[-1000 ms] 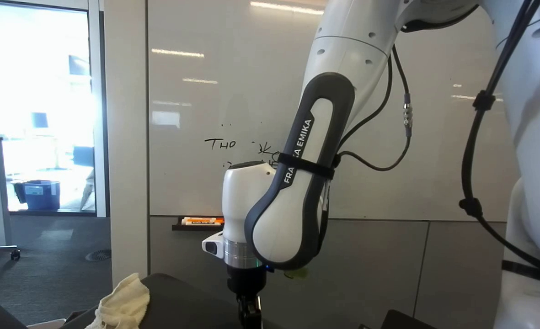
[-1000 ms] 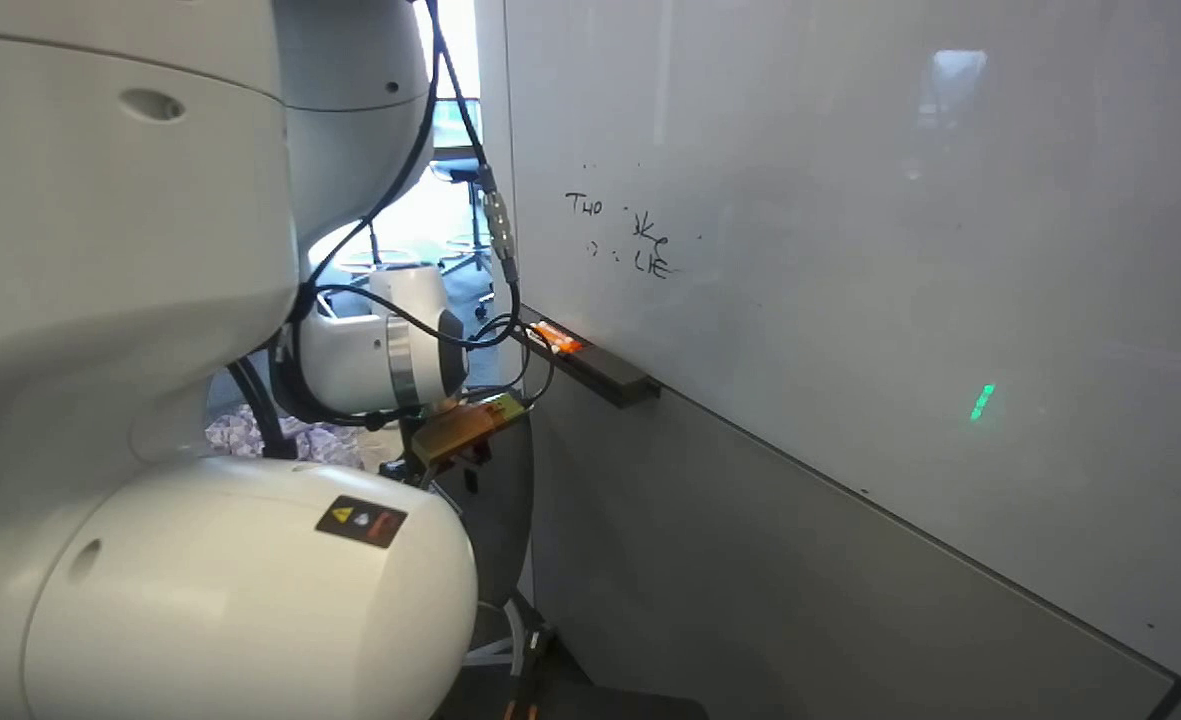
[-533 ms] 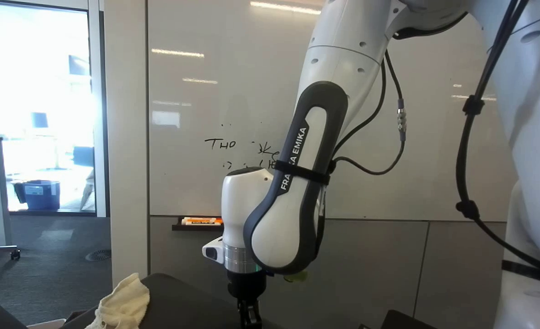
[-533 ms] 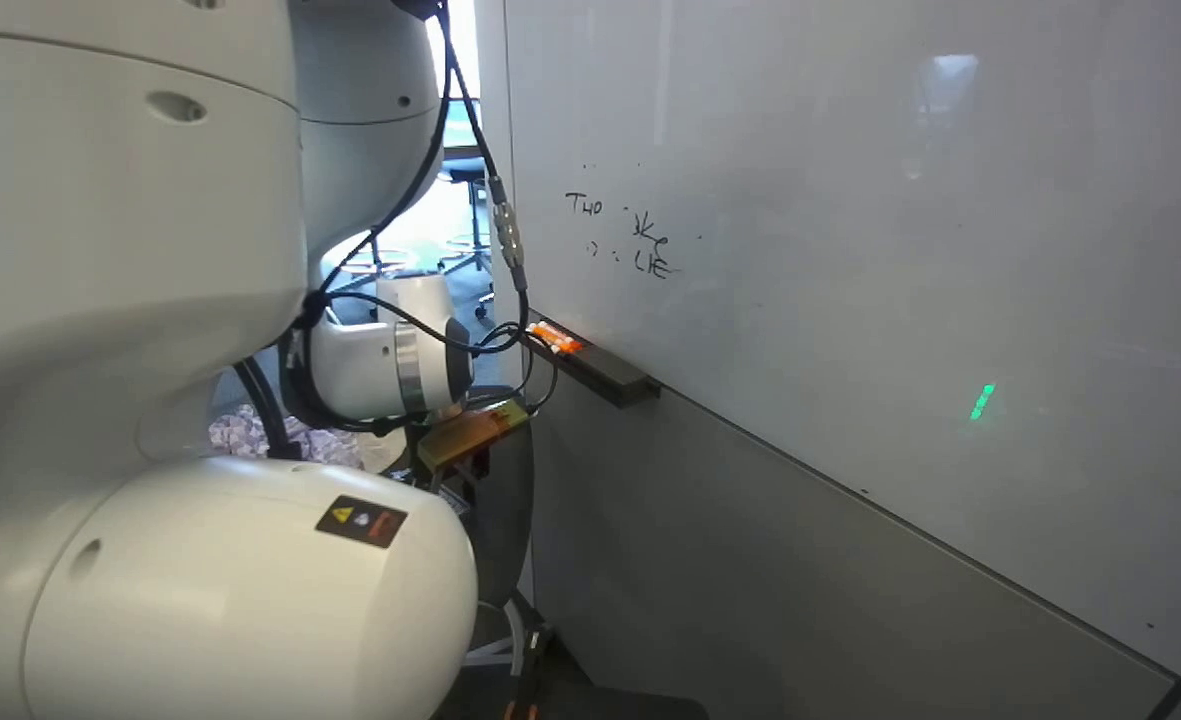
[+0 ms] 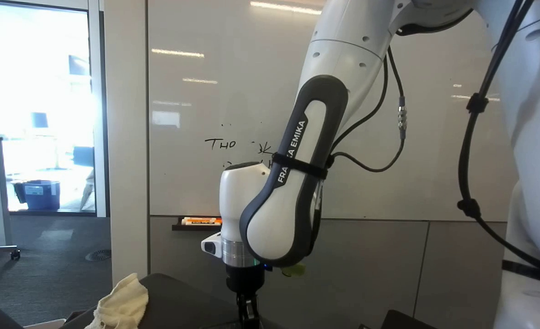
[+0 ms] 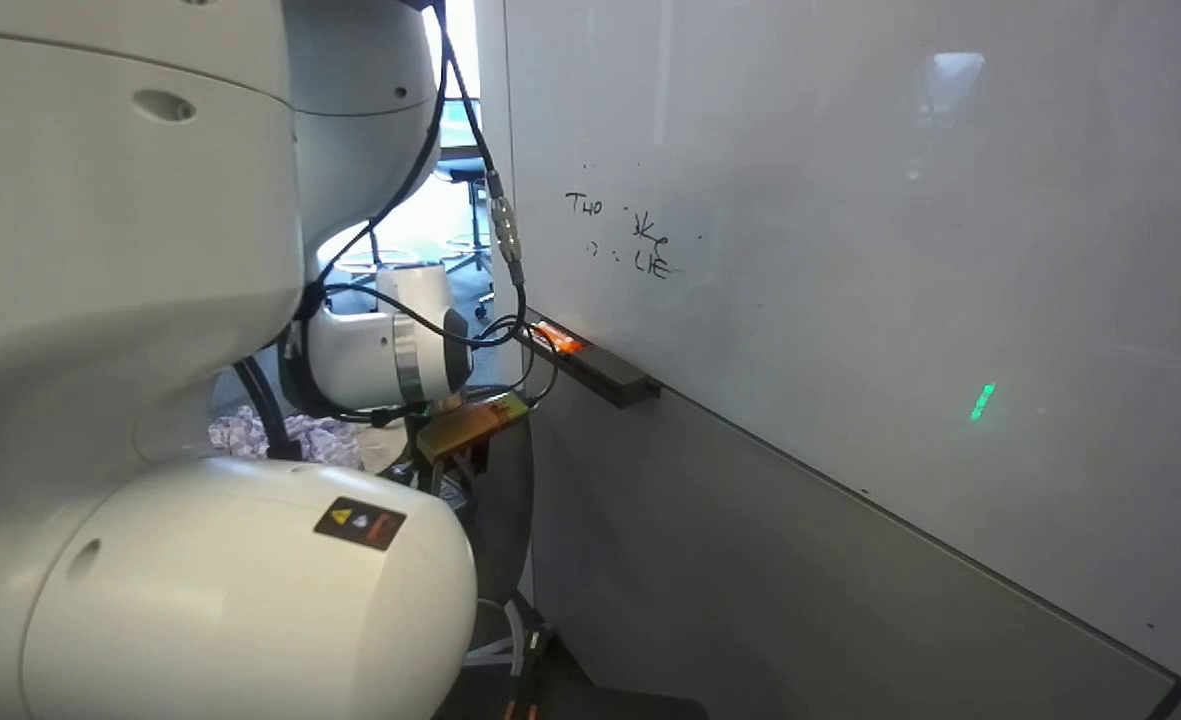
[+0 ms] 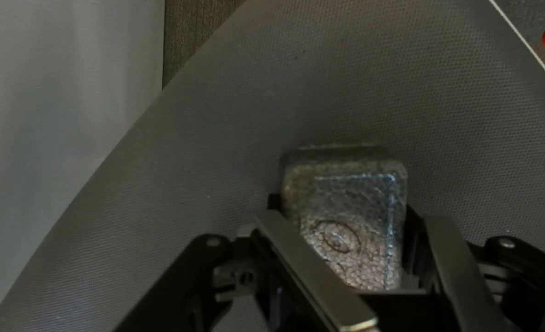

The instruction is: Use the eraser to wipe the writings off the whiteboard

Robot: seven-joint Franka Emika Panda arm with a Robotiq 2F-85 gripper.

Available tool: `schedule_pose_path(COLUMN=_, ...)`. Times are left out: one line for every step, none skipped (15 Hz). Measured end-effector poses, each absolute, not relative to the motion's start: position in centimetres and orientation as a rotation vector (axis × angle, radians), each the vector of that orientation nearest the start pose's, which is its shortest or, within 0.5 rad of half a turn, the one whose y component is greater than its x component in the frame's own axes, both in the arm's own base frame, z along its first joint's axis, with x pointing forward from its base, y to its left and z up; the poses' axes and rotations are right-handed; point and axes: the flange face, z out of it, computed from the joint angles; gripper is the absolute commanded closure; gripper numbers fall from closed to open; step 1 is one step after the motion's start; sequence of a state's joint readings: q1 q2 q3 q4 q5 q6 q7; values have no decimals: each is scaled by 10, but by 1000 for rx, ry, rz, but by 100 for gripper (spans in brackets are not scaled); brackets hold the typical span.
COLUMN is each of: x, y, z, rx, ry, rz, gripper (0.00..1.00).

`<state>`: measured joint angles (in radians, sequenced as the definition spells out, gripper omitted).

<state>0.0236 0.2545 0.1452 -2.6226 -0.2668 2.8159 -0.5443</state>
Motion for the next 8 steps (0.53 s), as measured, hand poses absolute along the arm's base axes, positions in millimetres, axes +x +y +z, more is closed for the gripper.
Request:
schedule_pose_path(x=412, y=87, z=166, rx=-2822, ry=-1446, rz=109, gripper=69)
schedule_pose_path(x=413, y=86, z=176, rx=-2837, ry=-1416, rz=120, gripper=69)
schedule_pose_path(x=415, y=84, z=190, rx=-2854, ry=-1390, rz=126, gripper=69)
schedule_pose_path(x=417, y=82, z=206, rx=-2874, ry=-1371, rz=122, gripper=69)
schedule_pose_path(x=420, y=79, z=225, rx=-2896, ry=-1362, rz=105, gripper=69)
schedule_pose_path(x=423, y=75, z=244, rx=-2922, ry=-1353, rz=78, gripper=69)
schedule_pose_path(x=425, y=70, z=265, rx=-2949, ry=-1340, rz=41, gripper=69)
schedule_pose_path(x=427, y=64, z=286, rx=-2977, ry=-1330, rz=-7, gripper=69)
